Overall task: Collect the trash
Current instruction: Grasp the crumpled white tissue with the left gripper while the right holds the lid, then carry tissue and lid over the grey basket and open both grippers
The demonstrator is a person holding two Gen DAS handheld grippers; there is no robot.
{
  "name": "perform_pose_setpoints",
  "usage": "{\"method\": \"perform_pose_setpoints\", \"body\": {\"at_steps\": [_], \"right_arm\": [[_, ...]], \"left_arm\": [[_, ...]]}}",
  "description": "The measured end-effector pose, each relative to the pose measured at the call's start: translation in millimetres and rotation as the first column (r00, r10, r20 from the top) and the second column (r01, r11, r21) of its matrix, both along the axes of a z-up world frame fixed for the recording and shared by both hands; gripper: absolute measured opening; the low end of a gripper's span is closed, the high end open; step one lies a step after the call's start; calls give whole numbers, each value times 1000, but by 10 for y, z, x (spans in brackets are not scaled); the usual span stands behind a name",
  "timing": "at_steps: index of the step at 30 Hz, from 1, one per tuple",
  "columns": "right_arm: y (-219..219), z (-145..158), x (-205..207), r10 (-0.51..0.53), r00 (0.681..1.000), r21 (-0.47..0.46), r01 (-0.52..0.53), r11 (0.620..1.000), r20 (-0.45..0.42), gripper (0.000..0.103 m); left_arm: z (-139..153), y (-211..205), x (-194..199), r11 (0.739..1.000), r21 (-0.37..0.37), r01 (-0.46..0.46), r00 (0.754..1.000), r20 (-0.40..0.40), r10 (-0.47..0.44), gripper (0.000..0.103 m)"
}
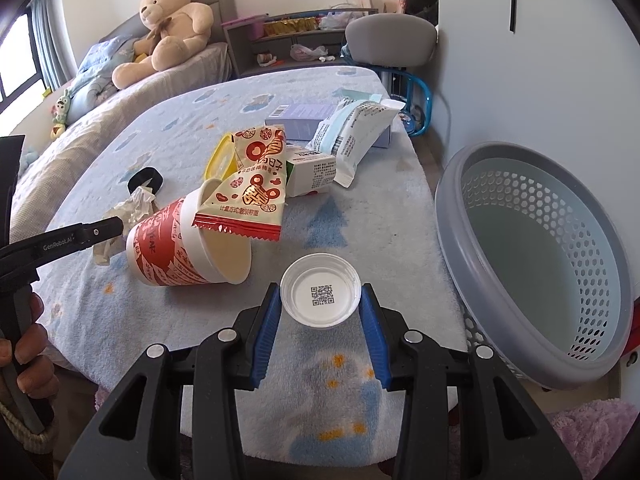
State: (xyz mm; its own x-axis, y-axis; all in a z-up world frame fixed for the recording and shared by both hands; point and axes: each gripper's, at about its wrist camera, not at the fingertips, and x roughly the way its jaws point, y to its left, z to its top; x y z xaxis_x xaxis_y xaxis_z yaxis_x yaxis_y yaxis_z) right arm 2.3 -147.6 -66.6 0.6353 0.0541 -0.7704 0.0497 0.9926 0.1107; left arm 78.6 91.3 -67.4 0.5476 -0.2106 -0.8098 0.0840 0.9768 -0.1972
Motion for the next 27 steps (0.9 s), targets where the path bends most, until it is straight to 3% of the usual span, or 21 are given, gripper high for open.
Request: {"method": "perform_pose_setpoints", "body": {"at_steps": [9,15,21,27], "right_arm": [[-33,82,-72,-2,1000,13,2,1000,25,39],[-142,207,-184,-20,998,23,18,1000,59,39],[-439,372,-319,-64,993,41,60,997,102,39],[-1001,502,-482,-158,979,53,153,987,131,39]], "left_arm": [[268,51,-133,999,29,-26,998,59,24,22],[604,-100,-301,999,46,-13,990,140,6,22],[950,-558,-473,997,59,53,973,222,-65,22],[1121,-1333,-603,979,54,199,945,255,-206,22]]}}
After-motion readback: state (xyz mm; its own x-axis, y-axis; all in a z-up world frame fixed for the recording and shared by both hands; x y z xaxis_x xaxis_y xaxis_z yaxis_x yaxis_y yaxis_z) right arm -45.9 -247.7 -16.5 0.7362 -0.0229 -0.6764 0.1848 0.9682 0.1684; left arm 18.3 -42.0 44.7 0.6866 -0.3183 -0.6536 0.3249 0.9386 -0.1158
